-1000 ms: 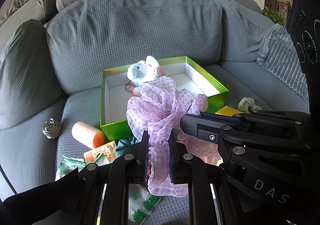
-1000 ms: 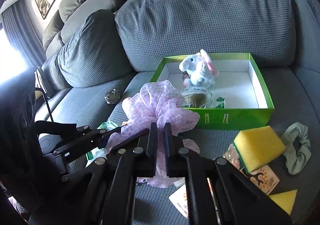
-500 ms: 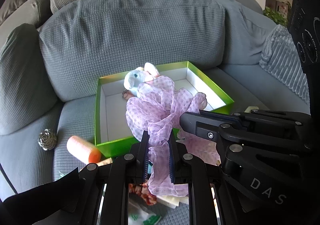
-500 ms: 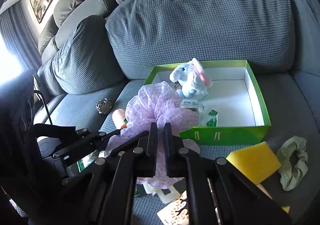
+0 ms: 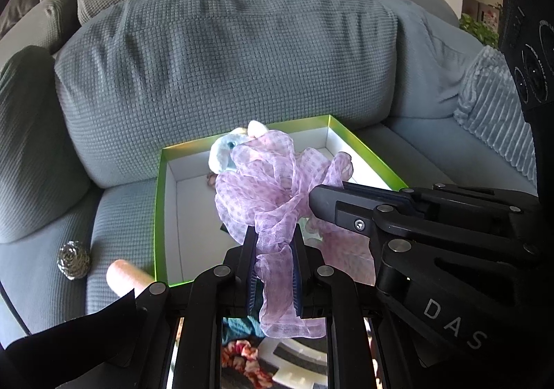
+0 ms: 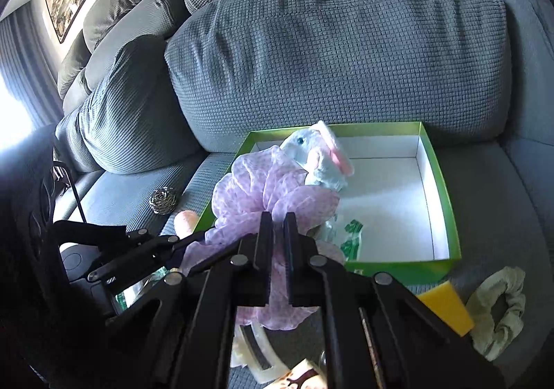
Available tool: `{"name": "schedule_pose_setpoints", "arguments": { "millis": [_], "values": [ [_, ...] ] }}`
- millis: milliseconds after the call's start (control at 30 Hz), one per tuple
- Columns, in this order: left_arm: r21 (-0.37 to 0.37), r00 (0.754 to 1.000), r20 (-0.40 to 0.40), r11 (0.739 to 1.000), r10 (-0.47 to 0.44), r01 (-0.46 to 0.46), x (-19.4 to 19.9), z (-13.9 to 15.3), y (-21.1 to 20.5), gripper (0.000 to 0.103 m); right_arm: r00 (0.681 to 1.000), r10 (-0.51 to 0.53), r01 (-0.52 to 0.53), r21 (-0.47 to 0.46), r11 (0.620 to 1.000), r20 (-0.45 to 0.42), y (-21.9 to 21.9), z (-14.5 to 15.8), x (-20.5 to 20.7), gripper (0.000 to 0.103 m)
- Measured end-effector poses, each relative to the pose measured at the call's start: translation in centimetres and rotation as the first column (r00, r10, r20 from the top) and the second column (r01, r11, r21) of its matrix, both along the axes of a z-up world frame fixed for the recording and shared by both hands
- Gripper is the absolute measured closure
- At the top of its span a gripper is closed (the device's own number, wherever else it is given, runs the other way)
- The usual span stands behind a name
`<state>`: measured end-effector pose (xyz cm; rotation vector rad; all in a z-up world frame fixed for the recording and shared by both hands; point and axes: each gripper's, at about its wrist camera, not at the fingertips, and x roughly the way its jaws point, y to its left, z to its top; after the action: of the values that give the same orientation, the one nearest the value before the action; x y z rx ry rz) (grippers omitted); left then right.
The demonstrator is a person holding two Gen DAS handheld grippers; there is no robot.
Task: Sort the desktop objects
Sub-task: 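Lift the scrunchie with the right gripper and carry it over the box, then lower the scrunchie into the box and open the right gripper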
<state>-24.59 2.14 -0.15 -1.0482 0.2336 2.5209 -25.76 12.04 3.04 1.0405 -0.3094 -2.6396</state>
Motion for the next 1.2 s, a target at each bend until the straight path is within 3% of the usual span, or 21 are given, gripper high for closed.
{"name": "schedule_pose_setpoints", "arguments": {
  "millis": [1200],
  "values": [
    [-0.016,0.999,0.026,0.999,0.034,-0.034,-6.6,-2.0,1.1,0.088,0.999,-0.045,0.045,0.053,0.998,0.01,1.4,-2.4,-6.8,0.097]
  ]
}}
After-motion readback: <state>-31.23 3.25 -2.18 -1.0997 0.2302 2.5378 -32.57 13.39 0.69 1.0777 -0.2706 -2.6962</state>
